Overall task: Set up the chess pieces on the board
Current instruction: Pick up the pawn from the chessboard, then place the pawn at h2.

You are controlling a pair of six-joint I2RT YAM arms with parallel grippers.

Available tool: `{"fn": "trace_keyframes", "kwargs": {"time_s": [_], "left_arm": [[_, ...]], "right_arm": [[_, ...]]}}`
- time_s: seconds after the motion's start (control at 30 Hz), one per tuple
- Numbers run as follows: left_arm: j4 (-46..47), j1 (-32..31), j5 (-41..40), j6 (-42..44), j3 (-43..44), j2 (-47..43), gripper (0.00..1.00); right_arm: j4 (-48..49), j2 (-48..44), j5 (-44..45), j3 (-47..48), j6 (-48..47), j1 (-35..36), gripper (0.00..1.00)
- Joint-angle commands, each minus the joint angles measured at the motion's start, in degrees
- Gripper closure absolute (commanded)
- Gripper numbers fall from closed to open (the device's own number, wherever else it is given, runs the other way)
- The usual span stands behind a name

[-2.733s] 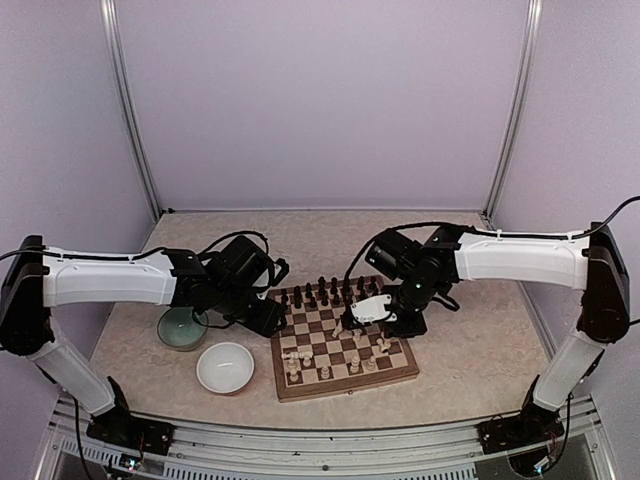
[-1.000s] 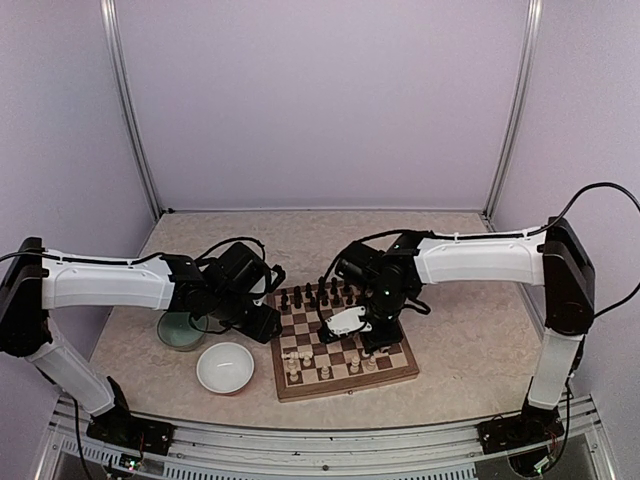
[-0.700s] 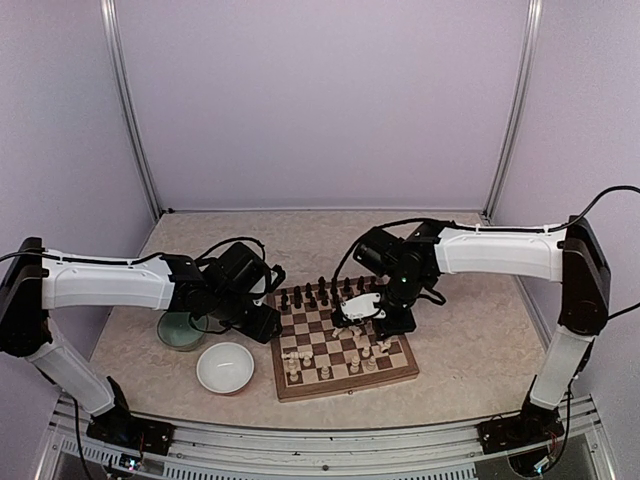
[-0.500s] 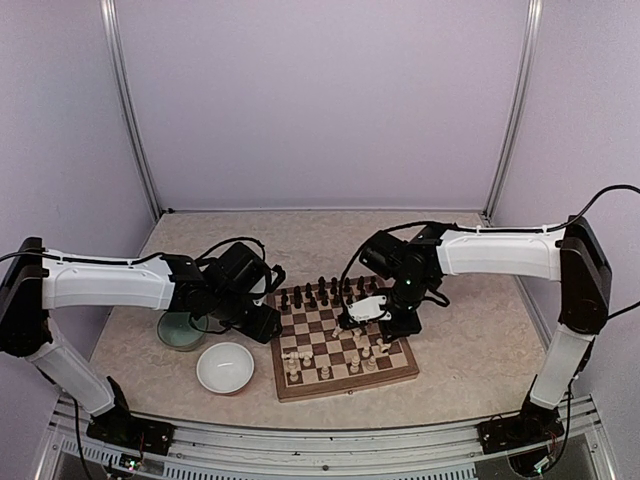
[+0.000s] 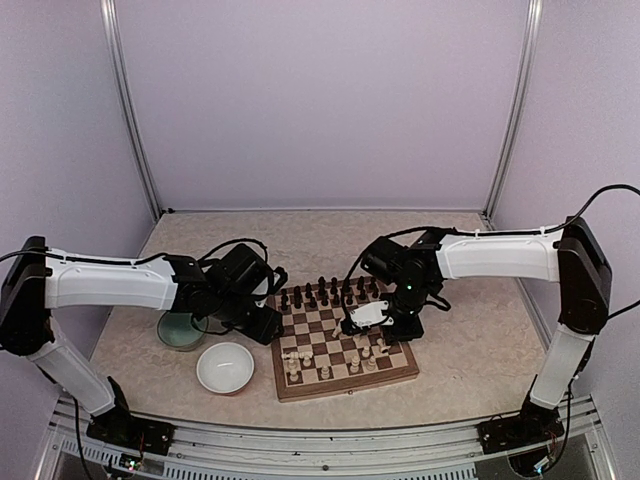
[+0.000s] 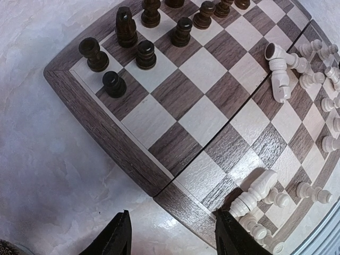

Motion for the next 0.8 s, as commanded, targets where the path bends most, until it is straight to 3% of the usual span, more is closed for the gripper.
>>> {"fn": "trace_keyframes", "kwargs": {"time_s": [0.0, 0.47, 0.77], "left_arm": [[0.8, -0.7, 0.7, 0.5, 2.3, 1.0, 0.46], [3.2, -1.4, 2.3, -0.3, 4.7, 2.3, 0.46], [2.8, -1.6, 1.8, -0.2, 5.0, 2.2, 0.46]], "right_arm": [[-0.5, -1.8, 0.2, -0.4, 0.0, -0.4, 0.95], [-3.1, -7.4, 0.7, 2.1, 0.8, -0.5, 0.97], [-1.0, -7.0, 1.5, -2.9, 1.3, -0.6, 0.96]]}}
